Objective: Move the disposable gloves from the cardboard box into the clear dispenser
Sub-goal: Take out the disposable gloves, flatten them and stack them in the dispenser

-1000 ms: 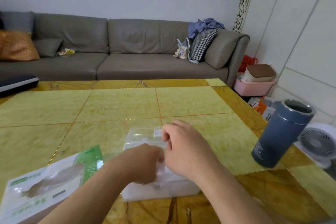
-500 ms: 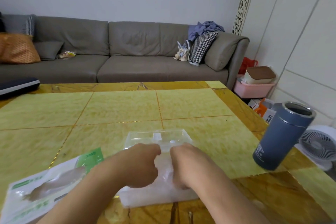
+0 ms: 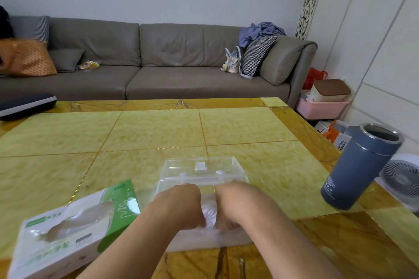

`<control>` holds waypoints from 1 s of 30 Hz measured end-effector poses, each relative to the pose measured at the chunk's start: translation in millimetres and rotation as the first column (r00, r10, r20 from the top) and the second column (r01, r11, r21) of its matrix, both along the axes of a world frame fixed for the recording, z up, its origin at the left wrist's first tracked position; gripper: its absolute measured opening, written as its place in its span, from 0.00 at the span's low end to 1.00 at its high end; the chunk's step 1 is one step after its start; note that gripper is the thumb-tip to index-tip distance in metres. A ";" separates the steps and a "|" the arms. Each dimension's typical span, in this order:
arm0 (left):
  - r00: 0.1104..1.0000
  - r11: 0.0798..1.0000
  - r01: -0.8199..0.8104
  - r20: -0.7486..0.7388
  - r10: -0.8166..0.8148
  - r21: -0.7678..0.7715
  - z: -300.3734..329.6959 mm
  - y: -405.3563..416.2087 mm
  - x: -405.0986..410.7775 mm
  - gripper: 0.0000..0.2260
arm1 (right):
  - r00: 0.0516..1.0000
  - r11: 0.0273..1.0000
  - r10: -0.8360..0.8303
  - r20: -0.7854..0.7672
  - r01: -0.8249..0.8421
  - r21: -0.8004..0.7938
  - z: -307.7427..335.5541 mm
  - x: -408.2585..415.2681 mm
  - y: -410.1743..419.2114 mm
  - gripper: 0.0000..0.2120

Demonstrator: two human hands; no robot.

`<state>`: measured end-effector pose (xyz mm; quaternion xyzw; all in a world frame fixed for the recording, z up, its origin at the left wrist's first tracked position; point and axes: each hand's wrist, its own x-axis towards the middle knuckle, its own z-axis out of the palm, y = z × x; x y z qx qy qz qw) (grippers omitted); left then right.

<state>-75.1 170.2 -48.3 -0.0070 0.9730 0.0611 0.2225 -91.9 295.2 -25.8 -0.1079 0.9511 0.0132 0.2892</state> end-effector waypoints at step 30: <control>0.753 0.897 -0.309 -0.495 0.433 0.316 0.5 -161.6 81.4 0.10 | 0.782 0.804 0.237 -0.577 -0.491 -0.335 -15.6 87.6 -95.6 0.29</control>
